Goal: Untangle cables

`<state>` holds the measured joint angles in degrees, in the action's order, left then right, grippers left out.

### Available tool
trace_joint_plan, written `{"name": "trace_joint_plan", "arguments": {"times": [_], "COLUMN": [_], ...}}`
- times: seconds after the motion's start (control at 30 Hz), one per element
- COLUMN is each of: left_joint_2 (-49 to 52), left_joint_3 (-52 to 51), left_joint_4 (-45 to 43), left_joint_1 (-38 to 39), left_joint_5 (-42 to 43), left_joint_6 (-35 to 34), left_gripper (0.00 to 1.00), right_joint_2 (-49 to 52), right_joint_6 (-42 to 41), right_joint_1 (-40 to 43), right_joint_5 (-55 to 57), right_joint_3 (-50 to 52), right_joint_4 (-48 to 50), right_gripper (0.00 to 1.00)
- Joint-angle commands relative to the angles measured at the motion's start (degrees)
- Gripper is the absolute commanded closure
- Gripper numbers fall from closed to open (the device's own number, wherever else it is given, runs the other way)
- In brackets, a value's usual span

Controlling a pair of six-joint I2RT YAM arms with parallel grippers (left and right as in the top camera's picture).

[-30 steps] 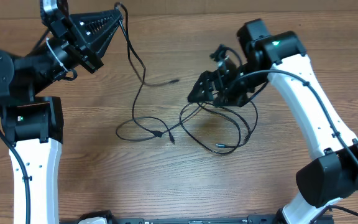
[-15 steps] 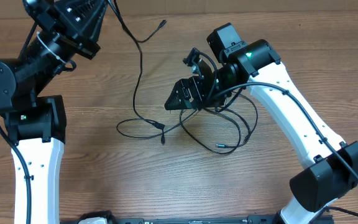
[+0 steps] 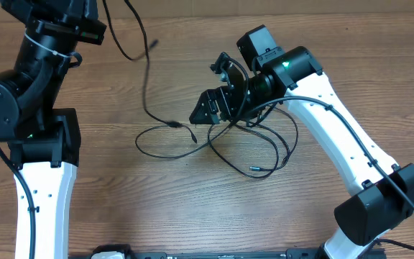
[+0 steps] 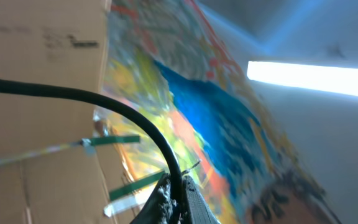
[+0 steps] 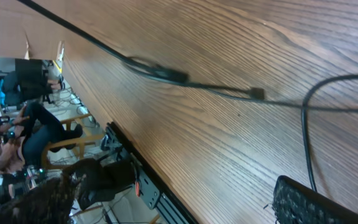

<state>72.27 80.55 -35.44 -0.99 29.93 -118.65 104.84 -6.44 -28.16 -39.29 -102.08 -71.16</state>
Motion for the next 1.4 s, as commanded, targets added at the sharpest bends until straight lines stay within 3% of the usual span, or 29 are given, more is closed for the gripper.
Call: {"name": "trace_joint_plan", "arguments": {"times": [0.0,0.1,0.27,0.43,0.7,0.8,0.97,1.17,1.37], "left_joint_2": [-0.72,-0.72,-0.74,-0.79,-0.76,-0.74,-0.76,-0.76,-0.76], "left_joint_3": [4.68,7.5,10.56,10.58,10.58,10.58,10.58,10.58,10.58], "left_joint_4": [-0.63,-0.35,6.05,20.9,47.25,54.29,57.68,60.61,66.07], "left_joint_1": [3.39,6.47,7.23,7.23,7.34,8.2,13.88,20.46,21.66], "left_joint_5": [-1.4,-3.78,-3.78,-0.33,-1.81,-2.43,-2.6,-8.57,-9.94], "left_joint_6": [-0.76,-0.26,6.23,13.4,27.12,28.09,31.45,33.38,33.35], "left_gripper": [0.96,0.96,0.96,0.95,0.96,0.96,0.96,0.96,0.96], "right_joint_2": [-1.53,-1.53,-1.55,-3.34,-16.06,-21.07,-25.68,-26.29,-26.36], "right_joint_6": [-3.63,-7.43,-9.09,-9.68,-9.11,-8.13,-8.07,-5.29,-5.27], "right_joint_1": [-1.55,-2.25,-2.62,-1.7,3.28,3.87,2.8,0.83,0.83], "right_joint_5": [0.68,3.41,5.2,7.85,18.84,18.43,13.49,8.7,8.66], "right_joint_3": [-0.28,-0.28,-0.31,-0.31,-0.31,-0.31,-0.31,-0.31,-0.31], "right_joint_4": [1.77,2.99,1.86,0.7,-2.38,-2.14,0.55,3.58,5.92], "right_gripper": [0.0,0.0,0.0,0.0,0.0,0.0,0.0,0.0,0.0]}}
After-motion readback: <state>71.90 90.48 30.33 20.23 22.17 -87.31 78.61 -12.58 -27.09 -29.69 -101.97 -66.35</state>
